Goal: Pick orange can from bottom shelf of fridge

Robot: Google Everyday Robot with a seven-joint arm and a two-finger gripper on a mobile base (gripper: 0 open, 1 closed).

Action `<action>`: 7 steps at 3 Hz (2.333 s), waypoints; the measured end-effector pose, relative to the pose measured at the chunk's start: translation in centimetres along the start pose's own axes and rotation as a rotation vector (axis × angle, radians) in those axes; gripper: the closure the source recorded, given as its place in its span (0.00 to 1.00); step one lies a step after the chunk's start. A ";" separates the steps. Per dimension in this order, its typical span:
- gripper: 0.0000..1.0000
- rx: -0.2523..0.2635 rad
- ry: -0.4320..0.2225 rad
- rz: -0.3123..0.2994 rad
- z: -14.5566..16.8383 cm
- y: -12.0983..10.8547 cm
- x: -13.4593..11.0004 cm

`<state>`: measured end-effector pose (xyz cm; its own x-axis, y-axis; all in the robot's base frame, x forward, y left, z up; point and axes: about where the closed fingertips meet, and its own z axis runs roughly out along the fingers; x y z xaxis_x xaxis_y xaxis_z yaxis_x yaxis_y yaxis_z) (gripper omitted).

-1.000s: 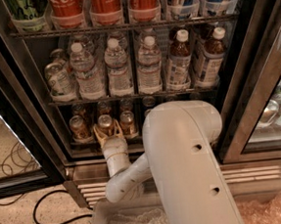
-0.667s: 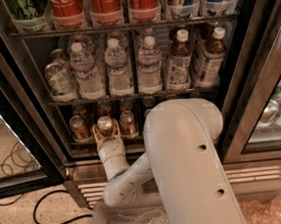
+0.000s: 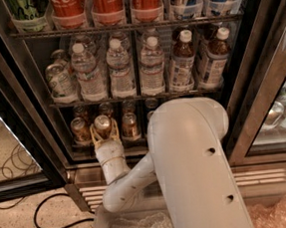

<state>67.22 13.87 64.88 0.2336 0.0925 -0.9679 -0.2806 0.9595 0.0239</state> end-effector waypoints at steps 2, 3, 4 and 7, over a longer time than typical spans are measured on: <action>1.00 -0.038 -0.017 -0.059 -1.8 -0.6 -2.4; 1.00 -0.057 0.005 -0.105 -4.2 -1.1 -3.5; 1.00 -0.064 0.028 -0.135 -6.1 -1.4 -4.0; 1.00 -0.067 0.042 -0.176 -8.2 -2.1 -5.2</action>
Offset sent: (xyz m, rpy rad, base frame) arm -0.0428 -0.0308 0.0229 -0.1053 -0.0479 0.0246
